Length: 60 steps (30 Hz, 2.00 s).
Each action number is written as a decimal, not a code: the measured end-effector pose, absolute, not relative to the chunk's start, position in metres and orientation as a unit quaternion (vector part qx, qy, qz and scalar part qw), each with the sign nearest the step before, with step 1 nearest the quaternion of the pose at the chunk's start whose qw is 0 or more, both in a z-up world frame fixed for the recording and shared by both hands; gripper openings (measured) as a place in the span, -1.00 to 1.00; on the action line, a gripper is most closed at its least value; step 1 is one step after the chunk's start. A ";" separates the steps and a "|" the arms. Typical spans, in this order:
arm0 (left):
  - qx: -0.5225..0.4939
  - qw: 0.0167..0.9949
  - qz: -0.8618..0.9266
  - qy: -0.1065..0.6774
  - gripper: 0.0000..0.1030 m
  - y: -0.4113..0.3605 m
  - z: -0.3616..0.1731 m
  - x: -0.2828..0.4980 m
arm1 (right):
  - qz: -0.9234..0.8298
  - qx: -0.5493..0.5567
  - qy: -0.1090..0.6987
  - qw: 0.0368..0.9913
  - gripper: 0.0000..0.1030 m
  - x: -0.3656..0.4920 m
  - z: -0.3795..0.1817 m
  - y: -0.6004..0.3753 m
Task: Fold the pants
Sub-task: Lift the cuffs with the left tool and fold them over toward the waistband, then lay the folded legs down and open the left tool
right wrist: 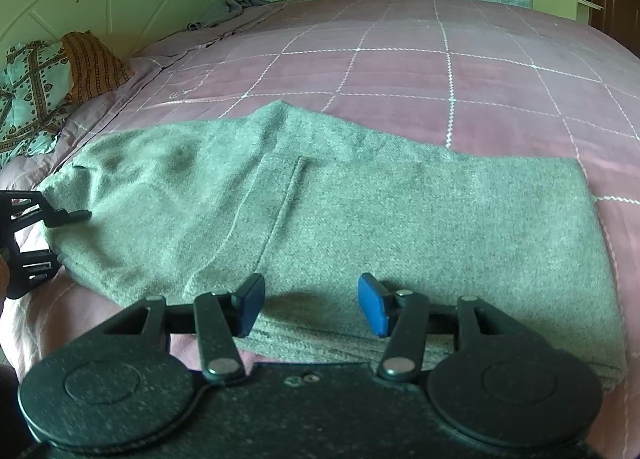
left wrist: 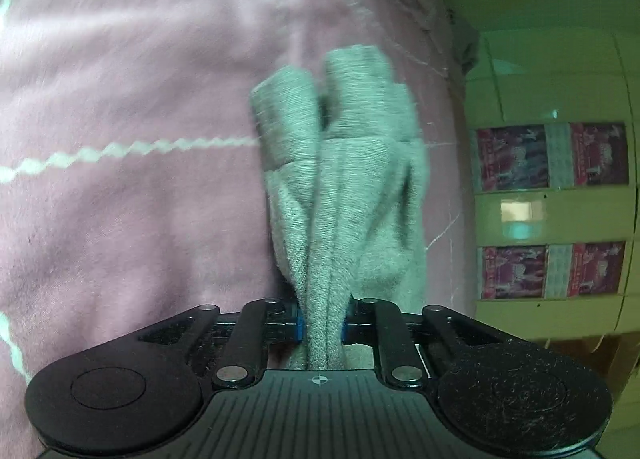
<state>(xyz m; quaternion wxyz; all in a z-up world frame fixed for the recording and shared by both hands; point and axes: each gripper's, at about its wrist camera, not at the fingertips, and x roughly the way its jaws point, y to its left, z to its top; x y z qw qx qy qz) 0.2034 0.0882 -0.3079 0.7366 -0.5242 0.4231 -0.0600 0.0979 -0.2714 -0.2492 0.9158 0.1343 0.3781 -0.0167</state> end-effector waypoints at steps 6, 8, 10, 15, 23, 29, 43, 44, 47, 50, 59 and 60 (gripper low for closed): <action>-0.311 0.863 -0.179 0.356 -0.75 0.020 -0.205 0.196 | -0.018 0.132 0.376 0.917 -0.01 0.097 -0.246 -0.273; -0.257 0.872 -0.232 0.345 -0.75 -0.017 -0.180 0.192 | -0.024 0.134 0.374 0.917 -0.02 0.095 -0.245 -0.276; -0.203 0.872 -0.291 0.338 -0.75 -0.061 -0.162 0.181 | -0.040 0.138 0.374 0.916 -0.02 0.093 -0.245 -0.282; -0.035 0.820 -0.434 0.371 -0.74 -0.185 -0.170 0.127 | -0.082 0.135 0.369 0.916 -0.03 0.081 -0.241 -0.304; 0.055 0.800 -0.422 0.423 -0.62 -0.242 -0.201 0.088 | -0.117 0.092 0.403 0.903 -0.02 0.066 -0.259 -0.341; 0.160 0.814 -0.428 0.360 -0.62 -0.297 -0.177 0.079 | -0.132 0.155 0.374 0.905 0.00 0.048 -0.245 -0.369; 0.450 0.710 -0.502 0.204 -0.55 -0.351 -0.201 -0.032 | -0.136 0.199 0.357 0.902 0.03 0.013 -0.246 -0.401; 0.440 0.713 -0.503 0.212 -0.55 -0.347 -0.196 -0.030 | -0.131 0.198 0.356 0.904 0.03 0.015 -0.245 -0.399; 0.415 0.723 -0.506 0.221 -0.55 -0.343 -0.191 -0.029 | -0.126 0.202 0.349 0.906 0.04 0.015 -0.241 -0.394; 0.381 0.736 -0.509 0.231 -0.55 -0.334 -0.187 -0.029 | -0.127 0.195 0.351 0.907 0.04 0.015 -0.240 -0.394; 0.089 0.814 -0.436 0.373 -0.54 -0.278 -0.175 0.049 | -0.139 0.198 0.357 0.902 0.04 0.012 -0.244 -0.399; 0.069 0.821 -0.422 0.379 -0.54 -0.270 -0.179 0.055 | -0.141 0.200 0.358 0.901 0.04 0.011 -0.245 -0.400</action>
